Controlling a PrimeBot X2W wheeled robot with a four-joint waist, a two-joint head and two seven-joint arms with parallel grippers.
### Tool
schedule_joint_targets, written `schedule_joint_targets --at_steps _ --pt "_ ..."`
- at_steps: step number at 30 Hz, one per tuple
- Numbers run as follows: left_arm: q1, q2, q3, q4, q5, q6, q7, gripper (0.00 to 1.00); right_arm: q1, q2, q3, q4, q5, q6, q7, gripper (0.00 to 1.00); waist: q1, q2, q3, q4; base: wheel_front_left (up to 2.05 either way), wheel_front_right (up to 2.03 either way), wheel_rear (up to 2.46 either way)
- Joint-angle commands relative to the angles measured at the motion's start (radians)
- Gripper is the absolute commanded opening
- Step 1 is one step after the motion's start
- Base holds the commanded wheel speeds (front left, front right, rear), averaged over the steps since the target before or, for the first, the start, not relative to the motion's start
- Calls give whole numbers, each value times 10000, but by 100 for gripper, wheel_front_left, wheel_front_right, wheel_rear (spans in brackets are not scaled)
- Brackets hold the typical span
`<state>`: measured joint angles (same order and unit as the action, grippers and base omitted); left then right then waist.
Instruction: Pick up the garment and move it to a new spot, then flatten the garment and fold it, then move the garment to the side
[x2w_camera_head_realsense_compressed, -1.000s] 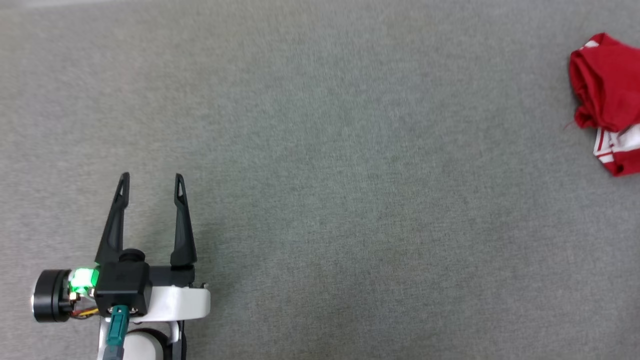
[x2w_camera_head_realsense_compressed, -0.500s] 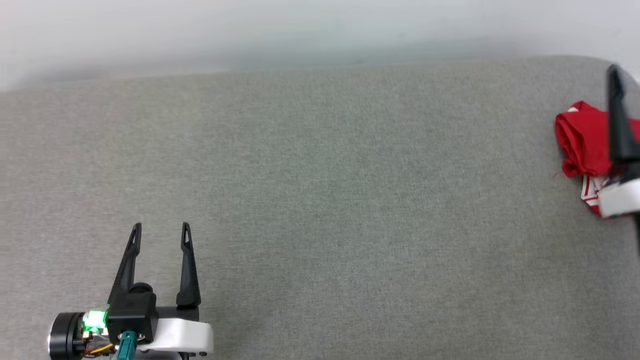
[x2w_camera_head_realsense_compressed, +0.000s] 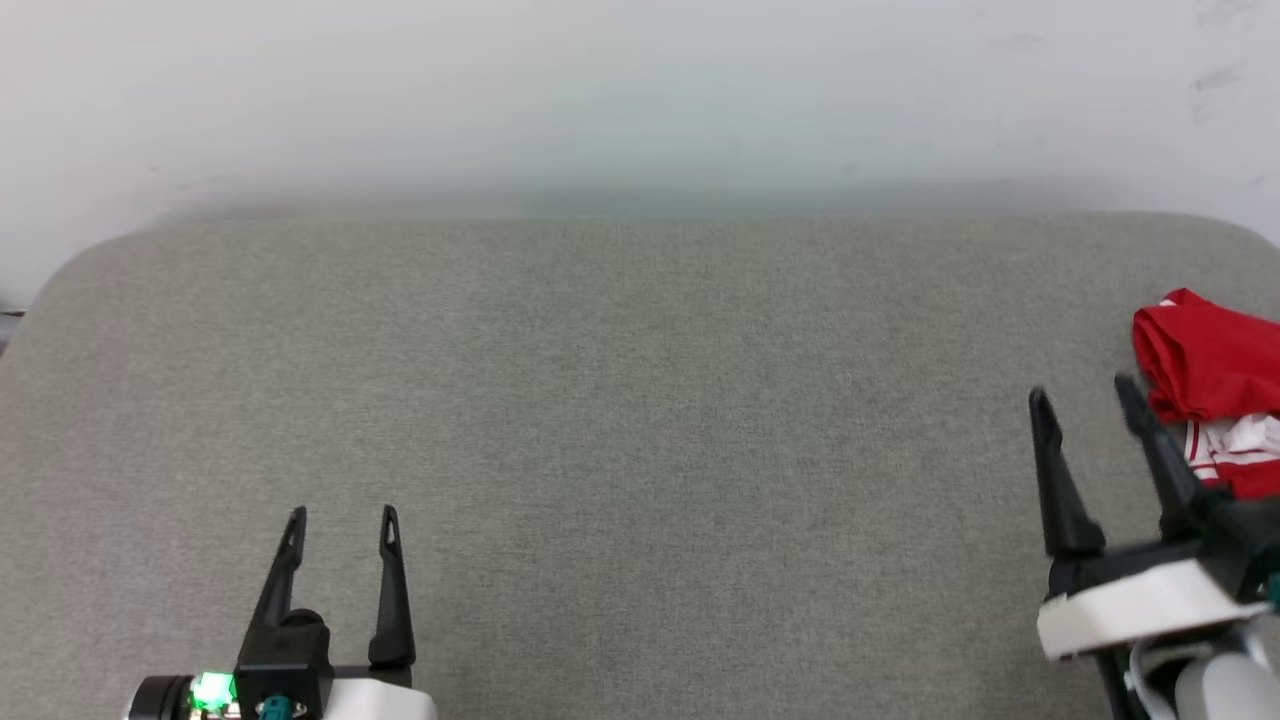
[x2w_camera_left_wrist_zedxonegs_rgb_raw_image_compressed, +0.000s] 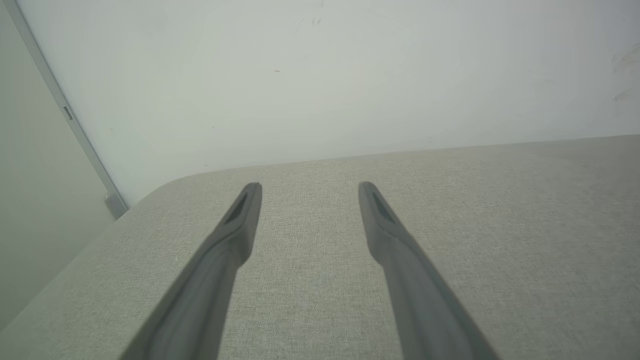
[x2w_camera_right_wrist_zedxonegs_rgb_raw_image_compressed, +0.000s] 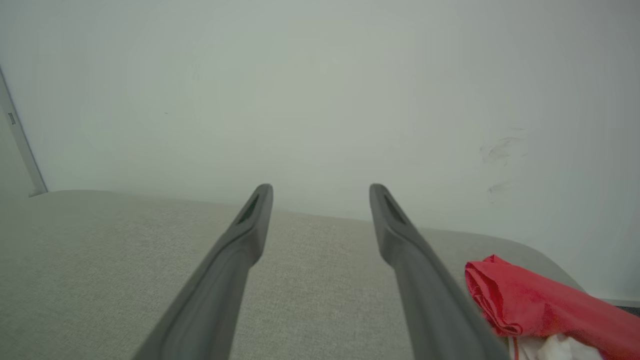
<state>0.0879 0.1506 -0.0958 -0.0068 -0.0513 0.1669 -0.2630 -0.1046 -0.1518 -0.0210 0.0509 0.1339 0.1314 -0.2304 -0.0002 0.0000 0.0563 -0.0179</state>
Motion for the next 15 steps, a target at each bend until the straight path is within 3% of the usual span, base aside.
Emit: schedule_joint_targets --at_steps 1,15 --pt "122 -41 -33 46 33 -78 -22 100 336 162 -78 -28 -32 -16 -76 100 2 0 -148 130 0 0 0" --pt "485 -288 65 355 40 -538 -22 100 2319 1002 -781 -528 -311 -14 -255 100 2 0 -741 303 0 0 0"
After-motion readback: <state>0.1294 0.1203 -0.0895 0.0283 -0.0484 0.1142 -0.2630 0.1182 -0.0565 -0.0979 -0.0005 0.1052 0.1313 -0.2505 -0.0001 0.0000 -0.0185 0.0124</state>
